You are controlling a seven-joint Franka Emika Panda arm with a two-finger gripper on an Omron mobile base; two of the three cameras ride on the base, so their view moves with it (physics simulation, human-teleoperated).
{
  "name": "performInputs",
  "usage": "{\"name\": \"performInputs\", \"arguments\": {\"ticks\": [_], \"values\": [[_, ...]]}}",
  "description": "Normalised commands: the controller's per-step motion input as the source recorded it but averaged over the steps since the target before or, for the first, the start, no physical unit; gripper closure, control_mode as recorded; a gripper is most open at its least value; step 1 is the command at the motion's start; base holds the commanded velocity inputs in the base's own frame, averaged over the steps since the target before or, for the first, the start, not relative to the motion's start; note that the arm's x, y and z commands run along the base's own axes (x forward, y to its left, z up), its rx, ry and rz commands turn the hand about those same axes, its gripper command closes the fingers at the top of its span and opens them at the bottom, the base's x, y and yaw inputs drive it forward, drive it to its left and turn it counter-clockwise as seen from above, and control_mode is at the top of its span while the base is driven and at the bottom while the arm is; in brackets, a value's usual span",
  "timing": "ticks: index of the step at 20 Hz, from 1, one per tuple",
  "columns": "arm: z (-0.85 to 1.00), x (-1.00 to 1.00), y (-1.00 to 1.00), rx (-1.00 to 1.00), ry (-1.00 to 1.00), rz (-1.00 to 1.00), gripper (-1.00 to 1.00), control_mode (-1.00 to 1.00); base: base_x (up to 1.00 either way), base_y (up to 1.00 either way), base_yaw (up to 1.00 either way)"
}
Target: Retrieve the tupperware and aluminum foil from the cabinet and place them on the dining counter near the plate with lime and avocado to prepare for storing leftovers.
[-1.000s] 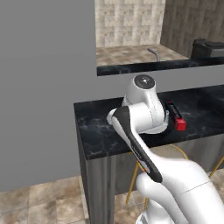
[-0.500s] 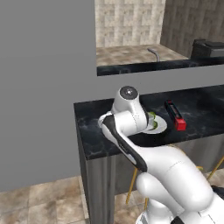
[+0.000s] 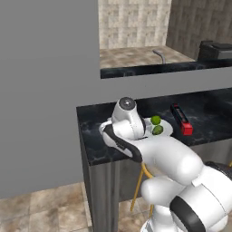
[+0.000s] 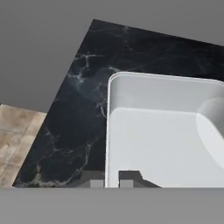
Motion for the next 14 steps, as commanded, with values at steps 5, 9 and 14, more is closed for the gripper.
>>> {"name": "performInputs", "arguments": {"ticks": [5, 9, 14], "values": [[-0.4, 0.4, 0.0, 0.0, 0.0, -0.03, 1.0, -1.0, 0.0, 0.0, 0.0], [-0.38, 0.38, 0.0, 0.0, 0.0, -0.05, 1.0, -1.0, 0.0, 0.0, 0.0], [-0.37, 0.42, 0.0, 0.0, 0.0, -0.04, 1.0, -1.0, 0.0, 0.0, 0.0]]}}
